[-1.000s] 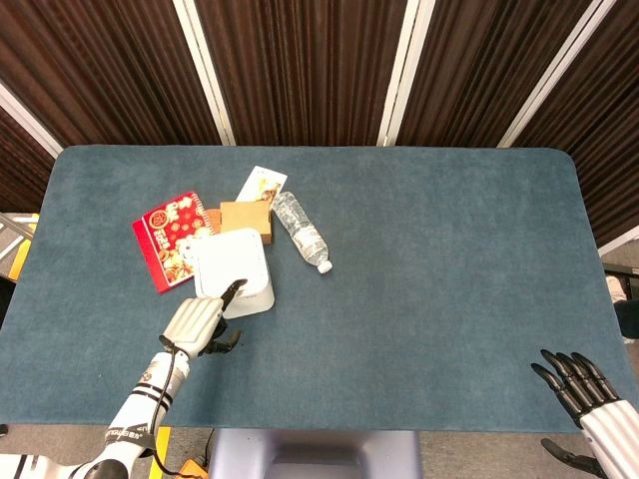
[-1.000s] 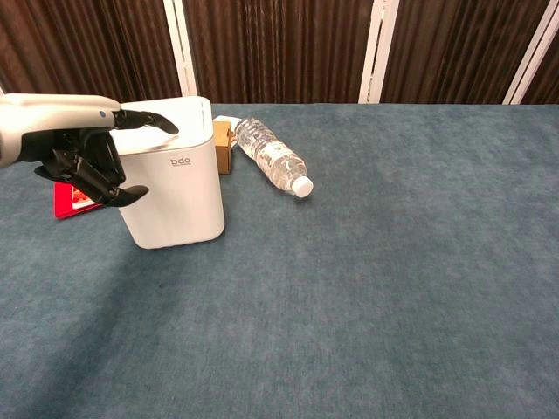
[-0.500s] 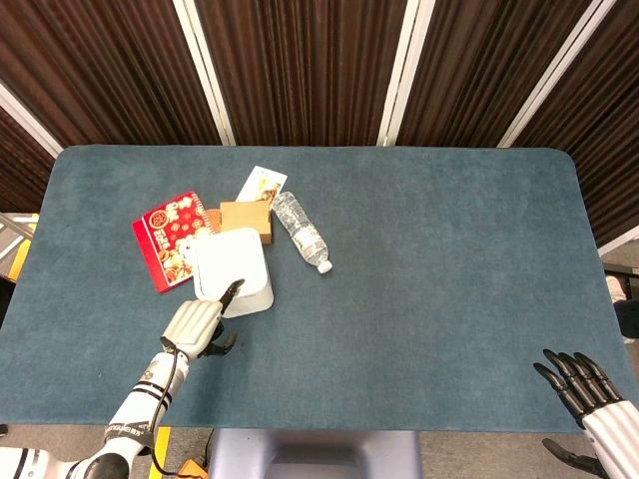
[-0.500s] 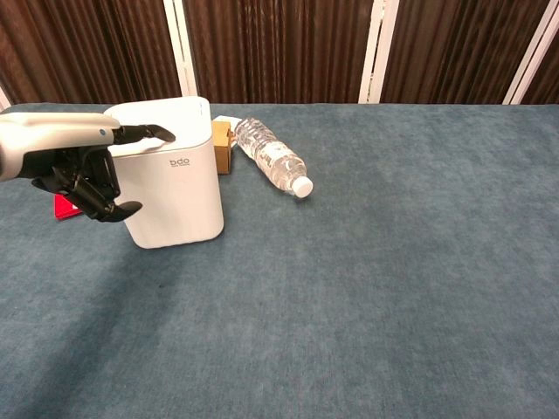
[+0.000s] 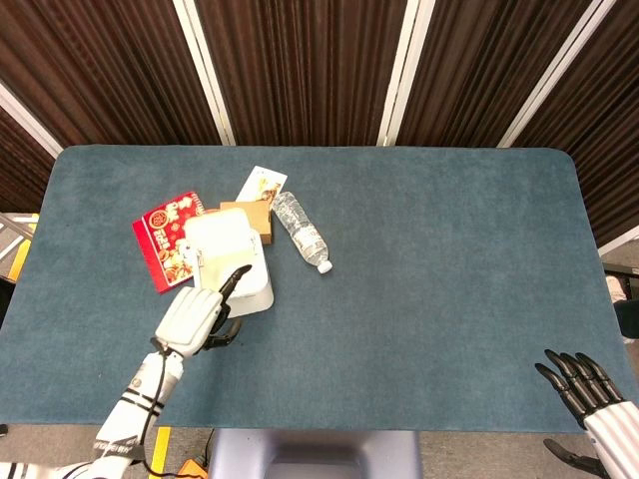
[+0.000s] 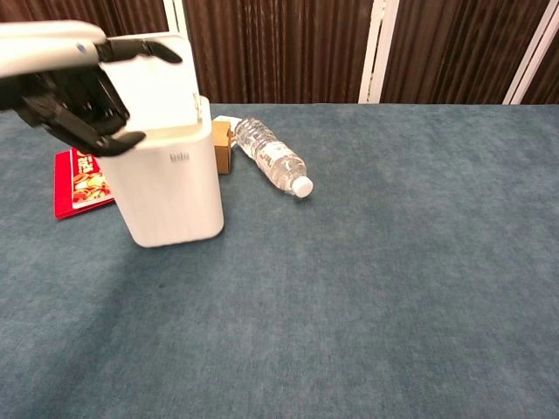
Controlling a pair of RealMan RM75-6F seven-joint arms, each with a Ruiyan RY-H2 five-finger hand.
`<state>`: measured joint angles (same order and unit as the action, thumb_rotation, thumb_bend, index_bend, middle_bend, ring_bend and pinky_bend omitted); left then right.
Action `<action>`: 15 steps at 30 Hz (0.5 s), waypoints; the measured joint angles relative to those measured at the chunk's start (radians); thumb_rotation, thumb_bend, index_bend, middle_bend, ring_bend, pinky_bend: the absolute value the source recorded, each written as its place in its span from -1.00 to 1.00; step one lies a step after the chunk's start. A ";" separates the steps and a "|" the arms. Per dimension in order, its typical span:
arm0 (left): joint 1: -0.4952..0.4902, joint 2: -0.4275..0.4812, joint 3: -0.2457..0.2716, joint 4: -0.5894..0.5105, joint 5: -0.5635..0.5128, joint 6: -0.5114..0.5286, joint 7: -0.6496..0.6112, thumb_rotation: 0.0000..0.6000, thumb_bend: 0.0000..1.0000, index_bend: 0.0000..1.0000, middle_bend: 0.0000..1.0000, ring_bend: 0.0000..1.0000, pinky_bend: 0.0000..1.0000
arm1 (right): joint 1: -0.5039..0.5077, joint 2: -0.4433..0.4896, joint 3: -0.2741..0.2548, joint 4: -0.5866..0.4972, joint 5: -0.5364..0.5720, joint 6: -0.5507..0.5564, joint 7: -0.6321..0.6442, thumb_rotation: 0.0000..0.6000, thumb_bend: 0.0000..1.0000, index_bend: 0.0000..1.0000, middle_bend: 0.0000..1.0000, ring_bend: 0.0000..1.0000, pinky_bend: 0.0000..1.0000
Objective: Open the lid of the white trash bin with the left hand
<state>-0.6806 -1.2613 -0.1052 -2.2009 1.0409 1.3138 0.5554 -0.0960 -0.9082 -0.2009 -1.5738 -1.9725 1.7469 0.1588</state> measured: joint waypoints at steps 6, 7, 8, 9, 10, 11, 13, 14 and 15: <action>0.126 0.076 0.151 0.015 0.320 0.085 -0.059 1.00 -0.10 -1.00 -0.20 -0.18 0.24 | -0.006 -0.003 0.001 -0.001 0.000 0.008 -0.003 1.00 -0.52 -1.00 -1.00 -1.00 -1.00; 0.153 0.091 0.182 0.027 0.369 0.103 -0.081 1.00 -0.12 -1.00 -0.58 -0.59 -0.21 | -0.006 -0.004 0.001 -0.002 0.000 0.008 -0.005 1.00 -0.52 -1.00 -1.00 -1.00 -1.00; 0.184 0.105 0.214 0.044 0.419 0.126 -0.107 1.00 -0.13 -1.00 -0.78 -0.80 -0.47 | -0.007 -0.006 0.001 -0.003 0.001 0.005 -0.010 1.00 -0.52 -1.00 -1.00 -1.00 -1.00; 0.230 0.121 0.254 0.076 0.483 0.164 -0.148 1.00 -0.14 -1.00 -0.89 -0.91 -0.62 | -0.007 -0.007 0.001 -0.005 0.002 0.002 -0.016 1.00 -0.52 -1.00 -1.00 -1.00 -1.00; 0.264 0.130 0.280 0.106 0.526 0.197 -0.181 1.00 -0.15 -1.00 -0.98 -0.99 -0.76 | -0.007 -0.008 0.002 -0.007 0.002 -0.001 -0.022 1.00 -0.52 -1.00 -1.00 -1.00 -1.00; 0.297 0.134 0.301 0.142 0.562 0.231 -0.216 1.00 -0.15 -1.00 -1.00 -1.00 -0.82 | -0.007 -0.011 0.002 -0.010 0.002 -0.006 -0.032 1.00 -0.52 -1.00 -1.00 -1.00 -1.00; 0.370 0.136 0.338 0.241 0.615 0.305 -0.293 1.00 -0.17 -1.00 -1.00 -1.00 -0.88 | -0.007 -0.015 0.001 -0.015 0.001 -0.014 -0.049 1.00 -0.52 -1.00 -1.00 -1.00 -1.00; 0.401 0.134 0.351 0.288 0.627 0.333 -0.326 1.00 -0.18 -1.00 -1.00 -1.00 -0.91 | -0.007 -0.018 0.001 -0.018 0.000 -0.020 -0.060 1.00 -0.52 -1.00 -1.00 -1.00 -1.00; 0.447 0.133 0.368 0.351 0.636 0.366 -0.366 1.00 -0.18 -1.00 -1.00 -1.00 -0.93 | -0.007 -0.020 0.000 -0.020 -0.002 -0.025 -0.069 1.00 -0.52 -1.00 -1.00 -1.00 -1.00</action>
<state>-0.2339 -1.1288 0.2625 -1.8501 1.6765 1.6793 0.1897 -0.1033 -0.9281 -0.2007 -1.5940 -1.9746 1.7223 0.0898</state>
